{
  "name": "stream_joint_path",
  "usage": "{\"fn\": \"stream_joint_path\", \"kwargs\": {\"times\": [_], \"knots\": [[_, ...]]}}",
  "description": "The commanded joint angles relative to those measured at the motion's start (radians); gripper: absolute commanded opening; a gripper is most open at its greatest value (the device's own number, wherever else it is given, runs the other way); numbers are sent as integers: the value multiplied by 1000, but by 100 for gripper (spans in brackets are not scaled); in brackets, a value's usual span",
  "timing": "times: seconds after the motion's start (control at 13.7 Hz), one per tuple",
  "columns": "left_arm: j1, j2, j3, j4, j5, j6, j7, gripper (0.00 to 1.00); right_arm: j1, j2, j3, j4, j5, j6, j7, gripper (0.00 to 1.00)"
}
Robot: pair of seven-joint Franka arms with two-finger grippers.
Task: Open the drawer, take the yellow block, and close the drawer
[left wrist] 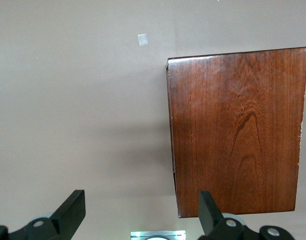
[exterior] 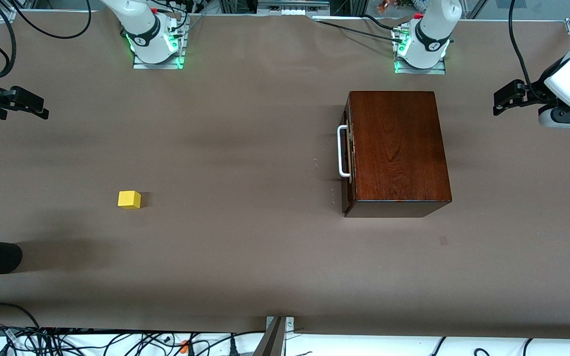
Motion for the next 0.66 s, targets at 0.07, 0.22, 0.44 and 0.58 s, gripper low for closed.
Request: {"fn": "stream_joint_path", "kwargs": {"times": [0.07,0.22,0.44,0.58], "knots": [[4,2,2,-38,-25,89,24,100,-15,3,10,12,17,-14,-6,100],[4,10,1,-55,-28,124,24,100,-15,3,10,12,17,-14,-6,100],[6,13,2,-55,-28,123,24,100,-15,3,10,12,17,-13,-6,100],[6,13,2,-54,-28,123,24,100,-15,3,10,12,17,-14,-6,100]]}}
